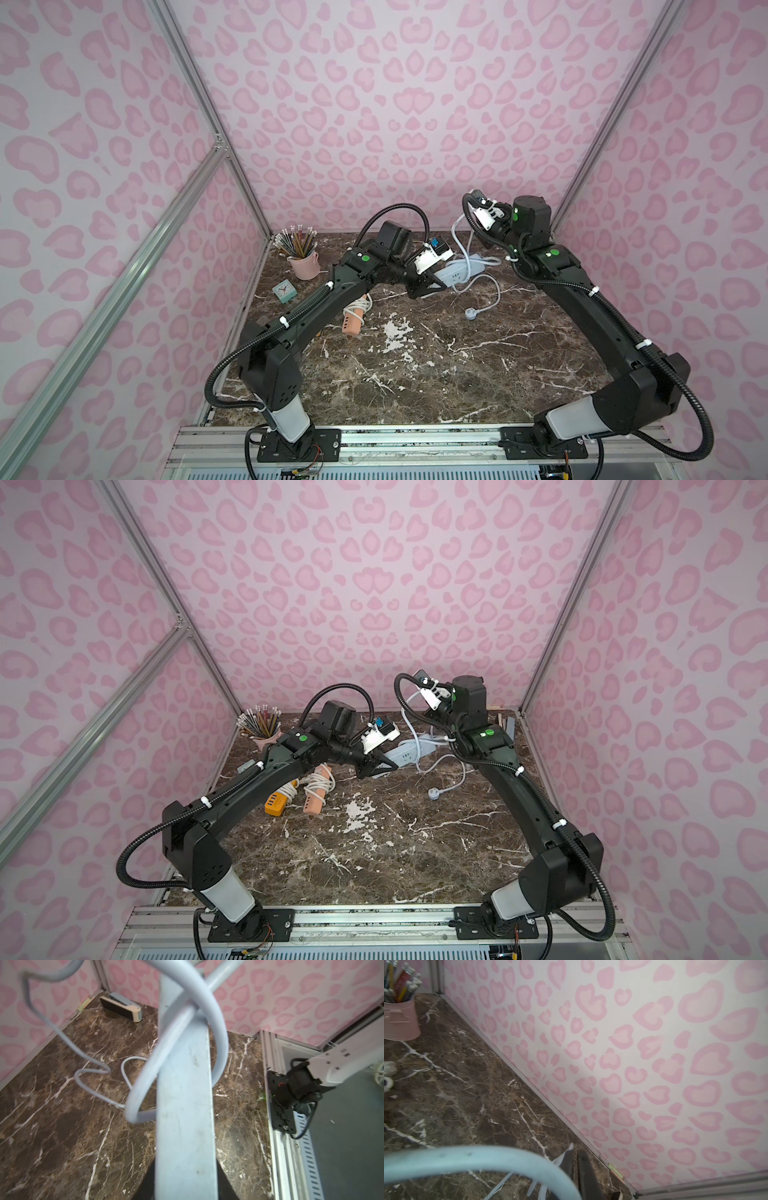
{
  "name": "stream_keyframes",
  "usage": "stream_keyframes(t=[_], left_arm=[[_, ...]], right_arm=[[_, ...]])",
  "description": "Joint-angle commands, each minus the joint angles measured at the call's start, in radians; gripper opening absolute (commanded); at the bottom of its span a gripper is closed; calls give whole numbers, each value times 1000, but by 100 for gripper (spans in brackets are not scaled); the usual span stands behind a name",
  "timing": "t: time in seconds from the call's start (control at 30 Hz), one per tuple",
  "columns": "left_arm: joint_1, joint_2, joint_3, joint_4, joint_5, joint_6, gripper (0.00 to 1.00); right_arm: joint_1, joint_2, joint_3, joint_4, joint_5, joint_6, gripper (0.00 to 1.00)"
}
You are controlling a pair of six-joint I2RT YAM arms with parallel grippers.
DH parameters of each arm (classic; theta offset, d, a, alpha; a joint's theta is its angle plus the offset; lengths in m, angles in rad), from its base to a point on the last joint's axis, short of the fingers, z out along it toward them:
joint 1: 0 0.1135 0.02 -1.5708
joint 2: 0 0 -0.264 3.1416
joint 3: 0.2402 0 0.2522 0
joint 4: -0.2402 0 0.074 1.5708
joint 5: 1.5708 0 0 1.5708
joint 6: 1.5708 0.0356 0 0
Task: Wrap the cord around the power strip
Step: Wrap the power cord around the power strip.
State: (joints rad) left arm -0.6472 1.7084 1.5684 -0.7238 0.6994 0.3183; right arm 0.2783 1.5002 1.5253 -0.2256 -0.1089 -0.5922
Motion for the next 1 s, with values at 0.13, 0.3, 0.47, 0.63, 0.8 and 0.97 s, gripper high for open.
stream_keyframes(t=[0.13, 0.3, 0.47, 0.63, 0.8, 0.97], left_arm=[[-25, -122, -42, 92, 325, 76, 3], [-19, -185, -94, 293, 263, -56, 3], [-14, -199, -90, 411, 236, -149, 3], [-5, -207, -84, 506, 201, -230, 3], [0, -199, -72, 535, 166, -276, 3], [25, -205, -76, 533, 68, -301, 3]], right_arm=[[-120, 92, 7, 44, -622, 231, 10], [-143, 77, -207, 411, -746, 493, 35], [-139, 79, -397, 732, -708, 722, 50], [-98, 120, -494, 908, -593, 851, 57], [-20, 174, -508, 966, -449, 876, 63], [10, 206, -526, 986, -370, 885, 41]])
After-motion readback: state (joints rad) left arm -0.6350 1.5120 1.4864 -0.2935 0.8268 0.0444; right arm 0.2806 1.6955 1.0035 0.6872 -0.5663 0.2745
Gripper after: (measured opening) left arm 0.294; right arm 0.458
